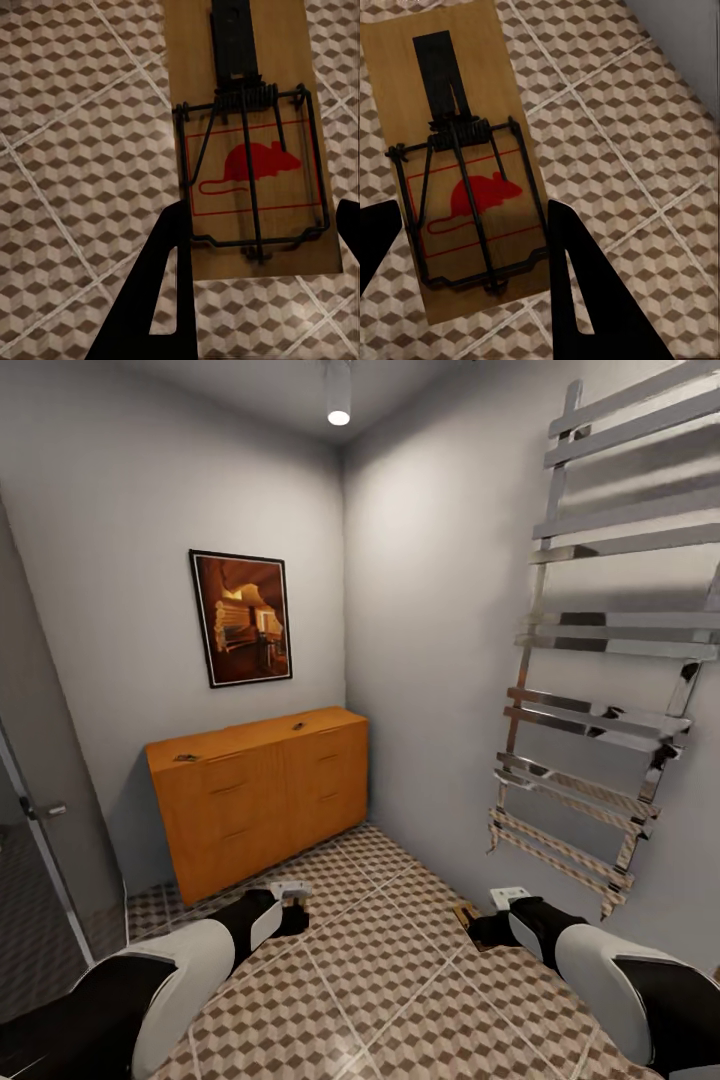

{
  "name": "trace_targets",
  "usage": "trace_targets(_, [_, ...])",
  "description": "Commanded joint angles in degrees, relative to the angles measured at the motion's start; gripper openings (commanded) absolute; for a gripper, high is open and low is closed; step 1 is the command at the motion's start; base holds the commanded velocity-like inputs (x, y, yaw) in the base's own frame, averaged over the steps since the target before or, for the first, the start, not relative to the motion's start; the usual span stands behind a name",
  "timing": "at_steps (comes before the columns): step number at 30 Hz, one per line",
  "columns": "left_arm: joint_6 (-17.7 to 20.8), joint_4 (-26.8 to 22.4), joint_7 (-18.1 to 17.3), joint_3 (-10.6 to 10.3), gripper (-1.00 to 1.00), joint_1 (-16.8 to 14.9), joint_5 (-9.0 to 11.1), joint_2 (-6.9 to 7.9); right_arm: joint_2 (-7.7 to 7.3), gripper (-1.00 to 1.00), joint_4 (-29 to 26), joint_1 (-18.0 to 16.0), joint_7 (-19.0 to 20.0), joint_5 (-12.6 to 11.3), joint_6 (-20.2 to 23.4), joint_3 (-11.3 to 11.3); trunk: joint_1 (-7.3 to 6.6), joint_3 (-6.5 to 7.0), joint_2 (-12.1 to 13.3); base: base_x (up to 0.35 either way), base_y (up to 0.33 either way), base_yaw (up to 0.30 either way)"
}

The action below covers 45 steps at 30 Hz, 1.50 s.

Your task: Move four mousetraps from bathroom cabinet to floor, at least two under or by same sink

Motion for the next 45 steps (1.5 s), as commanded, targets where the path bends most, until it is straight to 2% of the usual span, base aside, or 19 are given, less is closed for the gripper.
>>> trace_targets(1, [0.14, -0.02, 0.18, -0.5, -1.0, 0.2, 0.57, -0.03, -0.02, -1.0, 0.09, -0.08, 0.2, 0.6, 0.08, -0.34, 0.01, -0.02, -0.07, 0.0, 0.0, -0.204])
trace_targets(2, [0.14, -0.02, 0.16, -0.51, -1.0, 0.28, 0.56, -0.03, -0.03, -1.0, 0.1, -0.08, 0.2, 0.59, 0.06, -0.34, 0.01, 0.04, -0.07, 0.0, 0.0, -0.201])
trace_targets(9, [0.52, -0.02, 0.09, -0.55, -1.0, 0.62, 0.52, -0.02, -0.68, -1.0, 0.05, 4.47, 0.12, -4.07, -0.14, -0.34, 0.01, 0.43, -0.07, 0.0, 0.0, -0.17])
trace_targets(12, [0.45, -0.02, 0.08, -0.58, -1.0, 0.63, 0.47, -0.01, -0.78, -1.0, 0.06, 5.16, 0.14, -4.67, -0.15, -0.34, 0.01, 0.48, -0.07, 0.0, 0.0, -0.059])
trace_targets(21, [0.33, -0.02, 0.08, -0.63, -1.0, 0.62, 0.46, -0.05, -1.23, -1.0, 0.11, 5.73, 0.16, -5.07, 0.11, -0.34, 0.01, 0.51, -0.07, 0.0, 0.0, -0.102])
trace_targets(37, [0.3, -0.02, 0.08, -0.63, -1.0, 0.63, 0.44, -0.05, -3.24, -1.0, 0.12, 9.12, 0.33, -5.23, 0.07, -0.34, 0.01, 0.51, -0.07, 0.0, 0.0, -0.283])
trace_targets(45, [0.23, -0.02, 0.08, -0.63, -1.0, 0.63, 0.43, -0.05, -3.71, -1.0, 0.12, 9.47, 0.44, -5.18, 0.71, -0.34, 0.01, 0.51, -0.07, 0.0, 0.0, -0.079])
